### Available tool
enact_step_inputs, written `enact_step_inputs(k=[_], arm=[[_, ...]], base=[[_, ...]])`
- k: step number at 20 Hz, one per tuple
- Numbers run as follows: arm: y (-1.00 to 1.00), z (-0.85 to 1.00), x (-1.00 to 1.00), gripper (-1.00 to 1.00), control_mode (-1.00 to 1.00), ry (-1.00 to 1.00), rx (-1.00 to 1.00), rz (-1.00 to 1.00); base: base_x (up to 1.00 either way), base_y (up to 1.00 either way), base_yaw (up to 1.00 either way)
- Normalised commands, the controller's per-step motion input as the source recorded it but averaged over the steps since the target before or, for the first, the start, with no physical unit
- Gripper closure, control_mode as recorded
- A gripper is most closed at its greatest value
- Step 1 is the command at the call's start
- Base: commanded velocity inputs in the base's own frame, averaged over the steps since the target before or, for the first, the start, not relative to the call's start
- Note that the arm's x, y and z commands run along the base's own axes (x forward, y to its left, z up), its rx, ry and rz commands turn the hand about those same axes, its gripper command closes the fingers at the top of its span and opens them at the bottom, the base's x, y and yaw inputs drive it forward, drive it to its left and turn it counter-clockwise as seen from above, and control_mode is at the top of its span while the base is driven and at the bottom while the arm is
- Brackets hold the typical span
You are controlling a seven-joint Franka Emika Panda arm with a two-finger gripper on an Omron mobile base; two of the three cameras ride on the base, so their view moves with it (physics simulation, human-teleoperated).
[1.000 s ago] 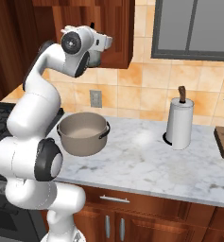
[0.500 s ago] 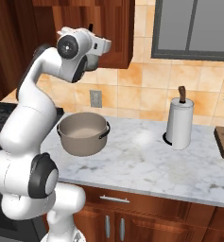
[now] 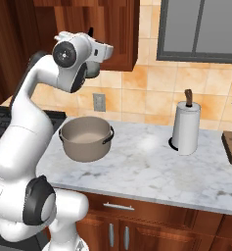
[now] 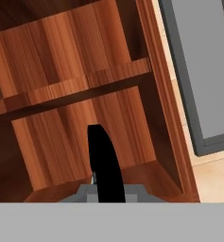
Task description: Pick the kettle from the cabinet and place it on a stove burner. Then pick the pot from the counter and place it on another stove burner. Finally, turn both burners on.
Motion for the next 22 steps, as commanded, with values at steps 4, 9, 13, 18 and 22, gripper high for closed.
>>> enact_step_inputs(k=[4, 9, 13, 18, 22], arm=[[0.00, 0.00, -0.40, 1.00, -1.00, 0.00, 0.00, 0.00], [0.00, 0.00, -0.40, 1.00, -1.00, 0.00, 0.01, 0.00], [0.00, 0.00, -0.38, 1.00, -1.00, 0.00, 0.00, 0.00], [0.00, 0.00, -0.33, 1.00, -1.00, 0.01, 0.00, 0.00], [0.00, 0.00, -0.36, 1.00, -1.00, 0.01, 0.00, 0.00]], base=[[0.00, 0.00, 0.00], [0.00, 0.00, 0.00], [0.00, 0.00, 0.00], [0.00, 0.00, 0.00], [0.00, 0.00, 0.00]])
